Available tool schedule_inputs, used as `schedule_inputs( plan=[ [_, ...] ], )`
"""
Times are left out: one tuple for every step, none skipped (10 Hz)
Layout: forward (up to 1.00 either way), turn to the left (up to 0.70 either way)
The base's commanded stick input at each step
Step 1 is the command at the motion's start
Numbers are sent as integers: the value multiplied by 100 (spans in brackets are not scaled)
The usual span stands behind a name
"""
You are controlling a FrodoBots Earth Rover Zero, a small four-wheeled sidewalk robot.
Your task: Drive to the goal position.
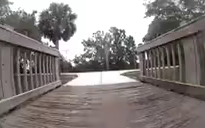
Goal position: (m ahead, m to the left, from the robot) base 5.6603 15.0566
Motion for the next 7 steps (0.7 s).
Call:
schedule_inputs(
  plan=[
    [70,0],
    [70,0],
    [70,0],
    [70,0],
    [70,0],
    [70,0],
    [70,0]
  ],
)
